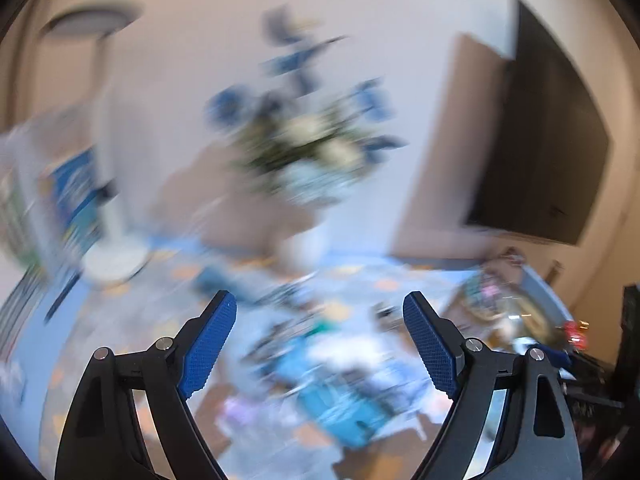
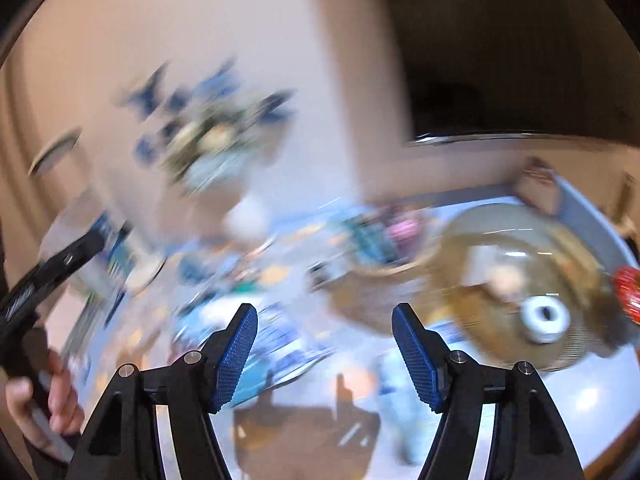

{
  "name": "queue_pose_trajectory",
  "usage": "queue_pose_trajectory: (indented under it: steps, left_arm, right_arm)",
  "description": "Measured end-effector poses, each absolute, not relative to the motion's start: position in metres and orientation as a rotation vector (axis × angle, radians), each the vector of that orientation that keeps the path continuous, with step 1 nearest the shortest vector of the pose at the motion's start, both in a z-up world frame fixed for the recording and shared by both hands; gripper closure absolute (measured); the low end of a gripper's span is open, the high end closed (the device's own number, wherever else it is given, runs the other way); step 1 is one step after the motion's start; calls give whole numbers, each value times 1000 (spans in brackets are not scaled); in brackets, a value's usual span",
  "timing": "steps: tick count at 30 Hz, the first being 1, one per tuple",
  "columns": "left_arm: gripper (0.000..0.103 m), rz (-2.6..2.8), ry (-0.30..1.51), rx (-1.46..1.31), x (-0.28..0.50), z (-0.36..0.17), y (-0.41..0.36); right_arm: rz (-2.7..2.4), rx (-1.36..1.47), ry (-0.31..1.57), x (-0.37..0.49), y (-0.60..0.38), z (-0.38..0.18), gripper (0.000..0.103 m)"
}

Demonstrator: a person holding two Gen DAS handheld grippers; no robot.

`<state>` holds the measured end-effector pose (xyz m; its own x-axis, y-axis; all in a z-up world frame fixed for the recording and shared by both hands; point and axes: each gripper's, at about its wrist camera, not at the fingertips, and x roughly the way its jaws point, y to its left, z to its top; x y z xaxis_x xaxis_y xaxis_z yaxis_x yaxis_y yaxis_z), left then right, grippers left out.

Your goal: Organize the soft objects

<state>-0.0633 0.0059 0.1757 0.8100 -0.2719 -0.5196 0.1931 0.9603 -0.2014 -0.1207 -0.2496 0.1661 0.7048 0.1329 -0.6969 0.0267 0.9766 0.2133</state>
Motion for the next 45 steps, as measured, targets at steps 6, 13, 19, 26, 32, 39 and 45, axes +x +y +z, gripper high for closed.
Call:
queue_pose_trajectory:
  steps: [6, 13, 19, 26, 32, 39, 45]
  left_arm:
    - [18, -161, 693, -188, -50, 94, 57]
    - [18, -147, 689, -145, -45, 52, 51]
    - [18, -141, 707, -161, -42, 33, 59]
    - [18, -129, 726, -148, -39, 29, 57]
    - [18, -120, 727, -124, -40, 29, 54]
    - [18, -111, 724, -118, -41, 29, 54]
    - [18, -109, 716, -69, -44, 30, 45]
  right_arm:
    - [186, 136, 972, -101, -168, 94, 35]
    - [167, -16, 977, -82, -122, 41, 35]
    - [105, -88, 996, -62, -111, 15, 29]
    - [21, -84, 1023, -51, -115, 10, 0]
    - [17, -6, 985, -60, -127, 9, 0]
    - [19, 0, 986, -61, -126, 9, 0]
    - [20, 0, 985, -61, -127, 9, 0]
